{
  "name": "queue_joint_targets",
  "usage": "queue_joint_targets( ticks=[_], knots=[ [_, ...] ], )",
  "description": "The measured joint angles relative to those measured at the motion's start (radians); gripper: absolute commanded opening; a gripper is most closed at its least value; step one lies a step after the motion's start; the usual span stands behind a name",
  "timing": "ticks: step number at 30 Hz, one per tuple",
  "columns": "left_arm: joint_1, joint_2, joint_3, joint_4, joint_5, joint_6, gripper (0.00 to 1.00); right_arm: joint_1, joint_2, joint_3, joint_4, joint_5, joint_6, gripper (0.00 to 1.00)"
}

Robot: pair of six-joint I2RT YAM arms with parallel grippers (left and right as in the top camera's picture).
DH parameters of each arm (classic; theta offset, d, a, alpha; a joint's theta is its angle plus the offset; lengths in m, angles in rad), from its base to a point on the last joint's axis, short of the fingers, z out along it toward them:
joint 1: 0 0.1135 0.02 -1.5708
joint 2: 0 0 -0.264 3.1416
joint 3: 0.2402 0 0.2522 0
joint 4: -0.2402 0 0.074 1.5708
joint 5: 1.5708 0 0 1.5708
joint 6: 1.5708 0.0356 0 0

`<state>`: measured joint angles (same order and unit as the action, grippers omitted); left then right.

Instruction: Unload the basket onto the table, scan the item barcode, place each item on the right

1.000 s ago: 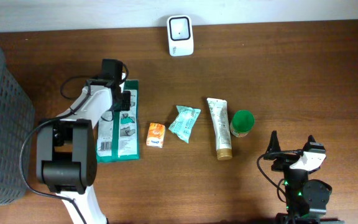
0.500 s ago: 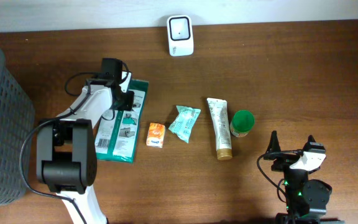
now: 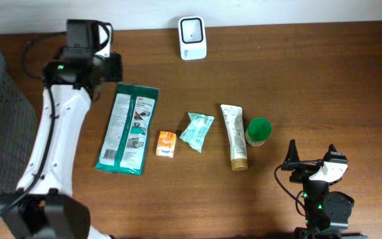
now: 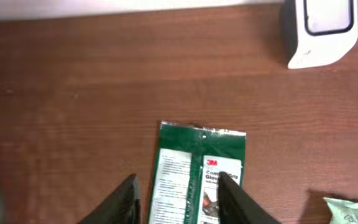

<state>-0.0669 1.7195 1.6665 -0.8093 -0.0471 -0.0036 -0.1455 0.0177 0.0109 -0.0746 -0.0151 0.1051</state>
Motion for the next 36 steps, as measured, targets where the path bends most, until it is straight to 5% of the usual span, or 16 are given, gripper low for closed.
queue_joint_targets(
  ticks=[8, 10, 15, 23, 36],
  knots=[
    [0.117, -0.005, 0.008, -0.003, 0.206, -0.001, 0.43, 0.000, 0.000, 0.000, 0.005, 0.000, -0.001, 0.98],
    [0.164, -0.005, 0.015, -0.002, 0.238, -0.001, 0.54, 0.000, 0.000, 0.000, 0.003, 0.003, 0.000, 0.98],
    [0.211, -0.005, 0.018, -0.014, 0.270, -0.009, 0.99, 0.000, 0.000, 0.000, 0.004, -0.042, 0.052, 0.98],
    [0.208, -0.005, 0.018, -0.021, 0.286, -0.008, 0.99, 0.000, 0.121, 0.159, -0.113, -0.187, 0.101, 0.98],
    [0.208, -0.005, 0.019, -0.023, 0.288, -0.008, 0.99, 0.000, 0.812, 0.990, -0.859, -0.302, 0.064, 0.98]
  ],
)
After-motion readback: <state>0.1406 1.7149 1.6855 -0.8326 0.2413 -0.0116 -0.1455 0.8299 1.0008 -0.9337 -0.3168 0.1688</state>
